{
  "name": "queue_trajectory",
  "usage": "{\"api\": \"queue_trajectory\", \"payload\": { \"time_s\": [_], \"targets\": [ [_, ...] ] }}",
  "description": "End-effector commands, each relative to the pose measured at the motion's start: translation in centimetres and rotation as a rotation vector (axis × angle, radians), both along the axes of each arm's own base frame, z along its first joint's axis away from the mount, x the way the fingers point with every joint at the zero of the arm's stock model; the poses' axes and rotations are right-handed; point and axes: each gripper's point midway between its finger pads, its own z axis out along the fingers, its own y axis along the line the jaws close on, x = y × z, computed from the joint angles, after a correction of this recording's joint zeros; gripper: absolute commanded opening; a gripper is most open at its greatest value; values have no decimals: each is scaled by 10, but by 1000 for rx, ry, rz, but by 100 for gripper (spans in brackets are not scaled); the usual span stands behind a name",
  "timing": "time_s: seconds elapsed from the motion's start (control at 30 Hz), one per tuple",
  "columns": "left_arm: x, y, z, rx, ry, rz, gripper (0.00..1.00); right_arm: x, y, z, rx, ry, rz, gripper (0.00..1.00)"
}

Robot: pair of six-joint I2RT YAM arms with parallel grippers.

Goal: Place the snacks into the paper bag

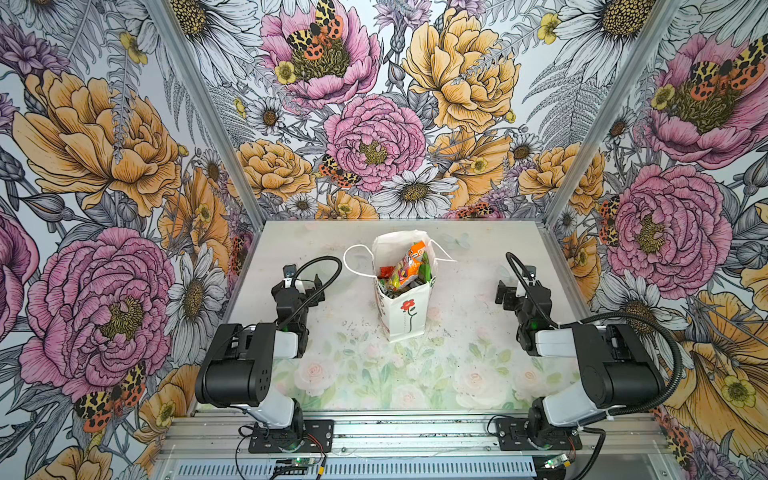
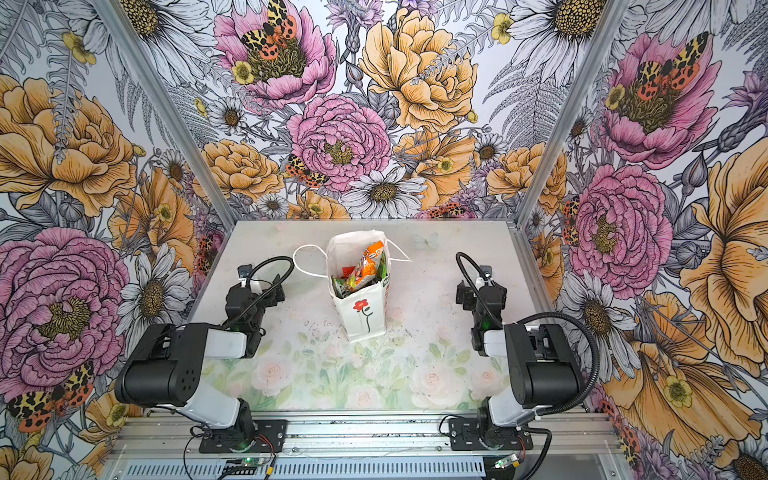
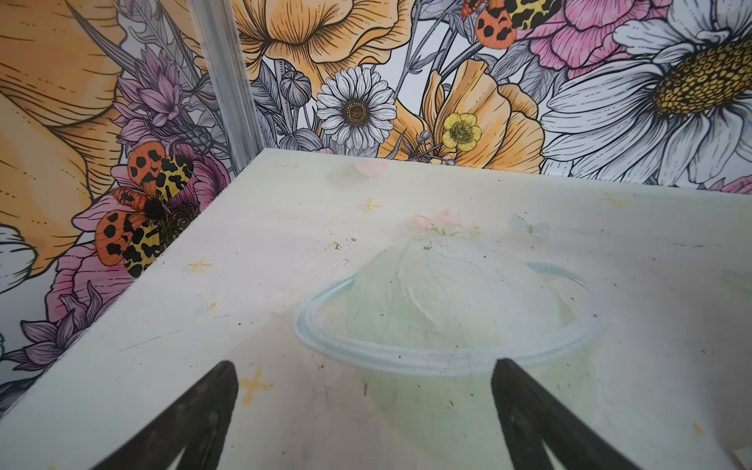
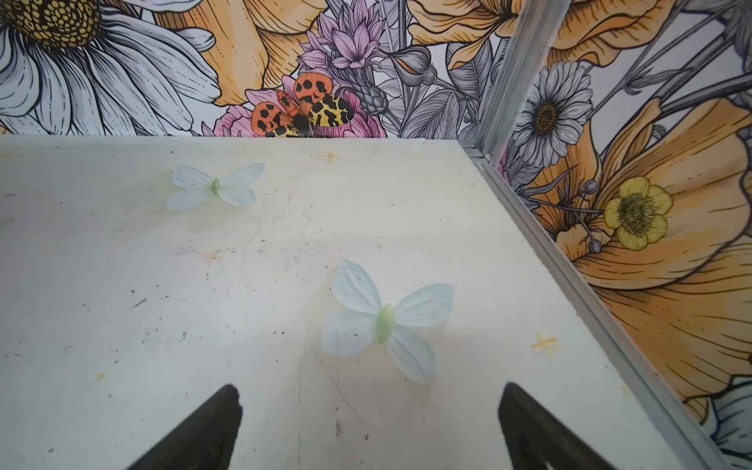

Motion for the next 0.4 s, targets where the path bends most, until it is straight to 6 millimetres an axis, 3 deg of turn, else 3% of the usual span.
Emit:
{"api": "queue_trajectory", "payload": {
  "time_s": [0.0, 0.3, 0.37],
  "targets": [
    [3, -2, 12, -14, -44, -17, 99, 9, 3, 18, 24, -66, 8, 100],
    [3, -3, 12, -12, -45, -24, 99, 10, 3, 19, 24, -63, 7, 100],
    [-8, -30, 17, 27, -94, -169, 99, 4, 4, 21, 7, -89, 0, 100]
  ]
}}
